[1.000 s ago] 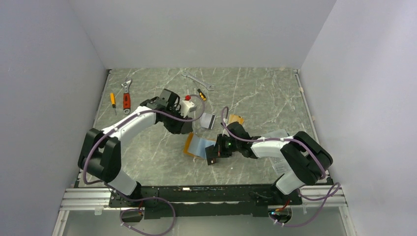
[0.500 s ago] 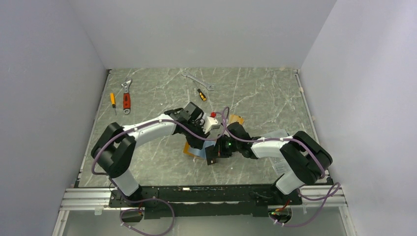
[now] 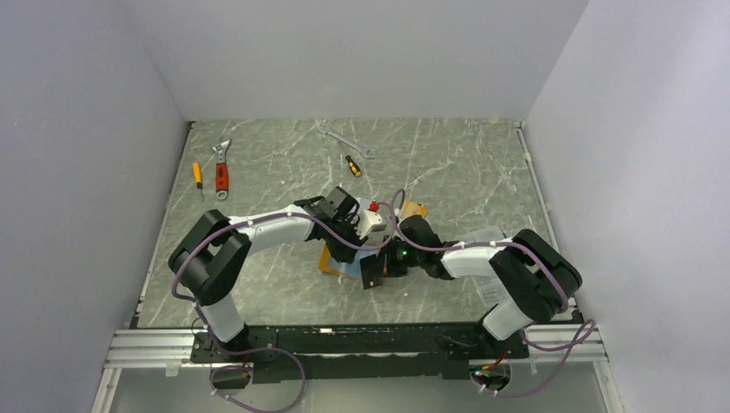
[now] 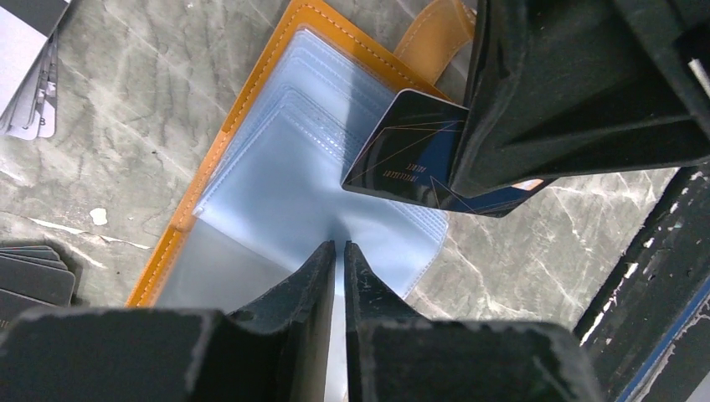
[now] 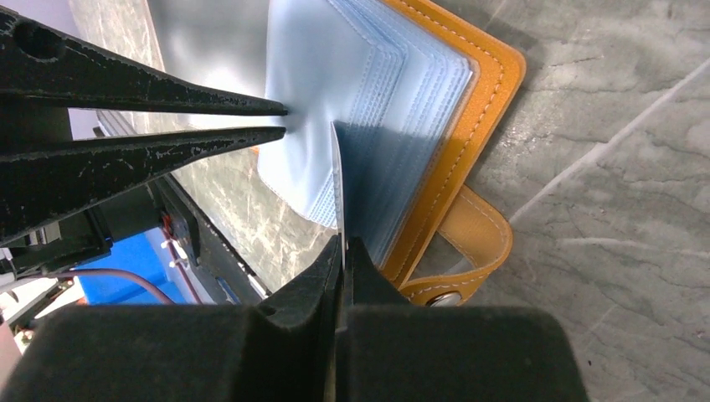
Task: Put the credit cards into the card holder
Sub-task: Insert the credit card into the card holder.
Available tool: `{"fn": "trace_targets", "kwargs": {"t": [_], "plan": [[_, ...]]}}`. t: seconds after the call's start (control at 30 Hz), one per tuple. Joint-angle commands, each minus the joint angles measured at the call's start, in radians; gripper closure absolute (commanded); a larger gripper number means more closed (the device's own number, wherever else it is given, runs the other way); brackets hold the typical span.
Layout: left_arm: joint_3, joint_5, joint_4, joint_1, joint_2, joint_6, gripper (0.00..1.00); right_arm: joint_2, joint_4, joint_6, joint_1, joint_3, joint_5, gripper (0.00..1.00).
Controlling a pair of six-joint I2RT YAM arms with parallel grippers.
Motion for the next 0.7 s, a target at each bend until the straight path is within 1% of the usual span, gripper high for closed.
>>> {"fn": "trace_targets", "kwargs": {"t": [0.0, 0.2, 0.37, 0.67], "plan": [[-0.006, -0.086, -0.008, -0.004, 0.029, -0.015, 0.86, 0.006, -0.068, -0.059, -0.006, -0.044, 0.068, 1.0], [-0.003, -0.14, -0.027, -0.003, 0.025, -0.018, 0.88, -0.024, -0.06, -0.063, -0.015, -0.071, 0.057, 1.0], [0.02, -0.133, -0.053, -0.003, 0.031, -0.022, 0.89, -0.006, -0.055, -0.07, -0.016, -0.062, 0.044, 1.0], [0.015, -0.104, -0.063, -0.002, 0.003, -0.027, 0.89, 0.016, -0.069, -0.091, -0.016, -0.015, 0.026, 1.0]]}}
